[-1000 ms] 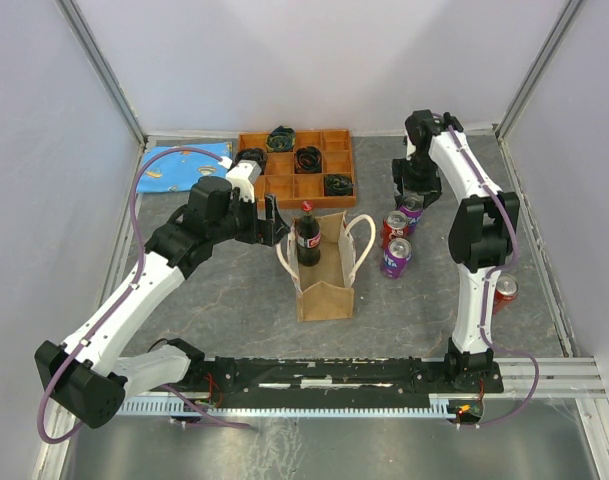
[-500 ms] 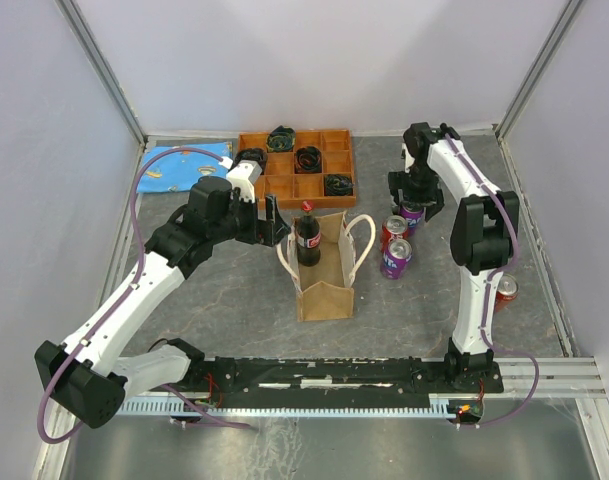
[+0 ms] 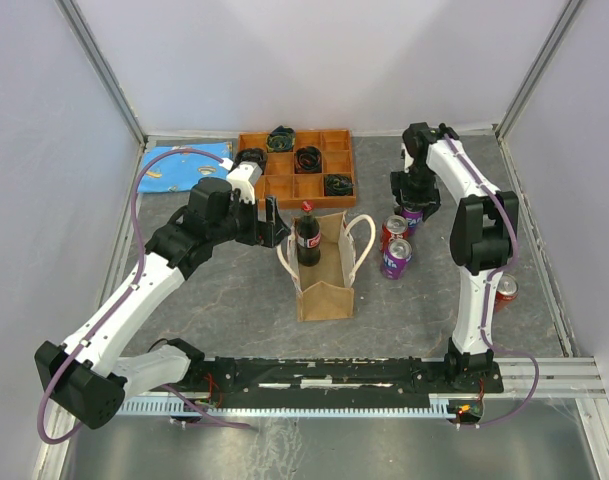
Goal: Place the beverage into the canvas bag
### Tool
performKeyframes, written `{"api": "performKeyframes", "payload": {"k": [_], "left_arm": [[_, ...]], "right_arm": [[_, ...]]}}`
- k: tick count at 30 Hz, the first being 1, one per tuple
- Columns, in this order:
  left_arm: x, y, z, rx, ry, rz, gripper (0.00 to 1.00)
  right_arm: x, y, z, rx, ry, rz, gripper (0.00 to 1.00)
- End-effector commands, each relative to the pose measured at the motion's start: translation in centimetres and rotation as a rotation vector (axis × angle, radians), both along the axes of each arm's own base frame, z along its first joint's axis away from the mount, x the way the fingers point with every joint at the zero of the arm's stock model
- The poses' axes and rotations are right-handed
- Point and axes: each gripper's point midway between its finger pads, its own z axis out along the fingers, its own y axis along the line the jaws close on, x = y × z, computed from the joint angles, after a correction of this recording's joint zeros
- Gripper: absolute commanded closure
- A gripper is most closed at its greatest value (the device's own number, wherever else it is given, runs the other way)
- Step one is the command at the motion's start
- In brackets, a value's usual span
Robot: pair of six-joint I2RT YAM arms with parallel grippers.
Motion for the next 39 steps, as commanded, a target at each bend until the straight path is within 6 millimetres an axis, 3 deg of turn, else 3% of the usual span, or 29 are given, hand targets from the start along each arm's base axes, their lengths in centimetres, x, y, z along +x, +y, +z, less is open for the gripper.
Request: {"api": "performKeyframes", "payload": {"k": [1,4,10,15,20,26,29,34,39], "left_arm": [[0.1,-0.1,1.6,-0.037,-0.05,-0.004,0.1],[0.1,-0.1,1.6,-0.037,-0.048,-0.005,0.1],[0.0,-0.1,1.5,-0.037,-0.044,-0.006,0.1],[0.1,-0.1,1.4,-0.035,-0.044,-0.005,0.1],[0.2,-0.2,1.4,-0.036,-0.043,-0.006,0.1],[0.2,-0.3,1.2,-0.036,-0.039,-0.008,0.1],[0.3,-0.3,1.2,-0.034,-0.037,-0.007,0.1],[0.2,-0.2,1.0,-0.032,-0.034,-0.006,0.1],[0.2,-0.2,0.8,-0.031,-0.029,-0.004,0.1]], "right_arm": [[0.9,-0.1,2.8,-0.004,-0.096,0.002,0.56],[1.2,-0.1,3.6,0.0,-0.124,-0.001,0.77],[2.3,0.1,8.0,0.01,-0.221,0.001,0.99],[3.4,0.6,14.4,0.055,-0.371,0.001,1.0],[3.3,3.1,21.1,0.17,-0.56,0.036,1.0],[0.4,8.3,28.8,0.355,-0.757,0.121,1.0],[-2.2,11.3,31.3,0.433,-0.794,0.183,1.0],[-6.9,15.3,32.2,0.493,-0.757,0.277,1.0],[-10.7,18.1,29.2,0.473,-0.649,0.357,1.0]]}}
